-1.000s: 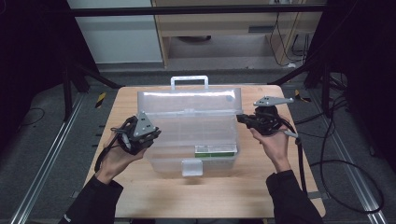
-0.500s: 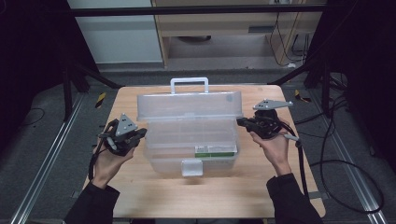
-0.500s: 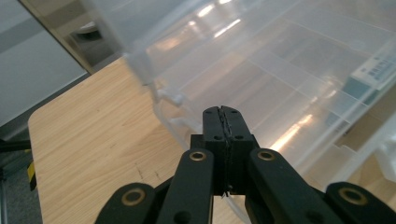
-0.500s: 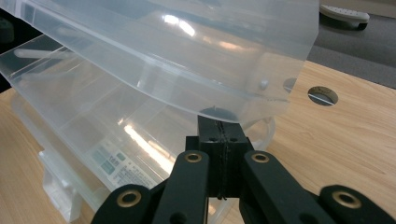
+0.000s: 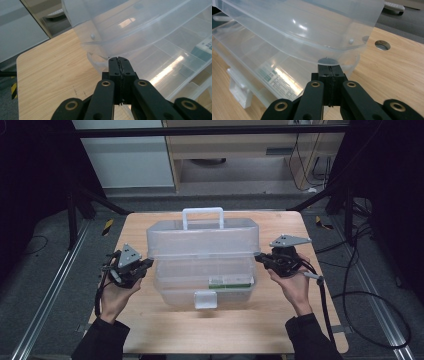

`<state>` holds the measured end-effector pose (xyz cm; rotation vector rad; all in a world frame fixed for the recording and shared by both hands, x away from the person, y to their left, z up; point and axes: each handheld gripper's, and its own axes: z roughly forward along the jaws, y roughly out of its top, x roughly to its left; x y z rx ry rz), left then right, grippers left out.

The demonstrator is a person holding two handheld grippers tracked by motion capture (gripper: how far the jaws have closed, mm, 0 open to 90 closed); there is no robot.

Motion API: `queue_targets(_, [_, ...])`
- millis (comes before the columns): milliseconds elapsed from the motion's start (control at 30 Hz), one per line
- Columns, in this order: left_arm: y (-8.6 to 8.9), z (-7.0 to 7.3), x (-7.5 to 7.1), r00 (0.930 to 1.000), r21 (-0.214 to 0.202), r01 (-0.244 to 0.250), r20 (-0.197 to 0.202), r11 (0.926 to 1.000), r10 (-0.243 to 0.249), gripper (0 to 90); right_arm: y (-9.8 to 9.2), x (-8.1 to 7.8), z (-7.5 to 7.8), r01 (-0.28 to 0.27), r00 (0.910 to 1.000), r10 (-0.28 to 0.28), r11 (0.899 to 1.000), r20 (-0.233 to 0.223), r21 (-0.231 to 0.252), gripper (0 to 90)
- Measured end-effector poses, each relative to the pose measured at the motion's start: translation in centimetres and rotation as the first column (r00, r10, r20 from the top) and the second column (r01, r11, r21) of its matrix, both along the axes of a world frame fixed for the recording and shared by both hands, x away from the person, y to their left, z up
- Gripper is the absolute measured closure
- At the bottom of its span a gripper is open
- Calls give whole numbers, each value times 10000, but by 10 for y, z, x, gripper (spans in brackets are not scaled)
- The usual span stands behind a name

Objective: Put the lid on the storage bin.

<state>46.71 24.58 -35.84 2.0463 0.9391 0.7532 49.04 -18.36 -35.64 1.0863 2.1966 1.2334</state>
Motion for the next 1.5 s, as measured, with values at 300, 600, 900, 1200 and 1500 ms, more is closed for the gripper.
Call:
queue_targets(300, [1,-6,-5,9999,211,12,-152,9998,-9,892,-4,-7,-10,146,9999,-148,9997,-78,-203,900])
queue_targets(600, [1,-15,-8,9994,505,129,-324,9986,-112,892,-3,-14,-18,100,9999,-105,9985,-90,-531,900])
queue_targets(900, [0,-22,-13,9984,872,222,-545,9959,-175,891,-4,-21,-26,34,9996,-56,9967,-270,-809,900])
queue_targets(1200, [0,-30,-15,9964,1034,340,-805,9941,-257,891,-4,-22,-34,1,9985,-54,9951,-536,-984,900])
queue_targets(1500, [2,-39,-12,9928,1203,329,-1187,9922,-185,891,-3,-23,-42,-6,9973,-94,9905,-725,-1374,900])
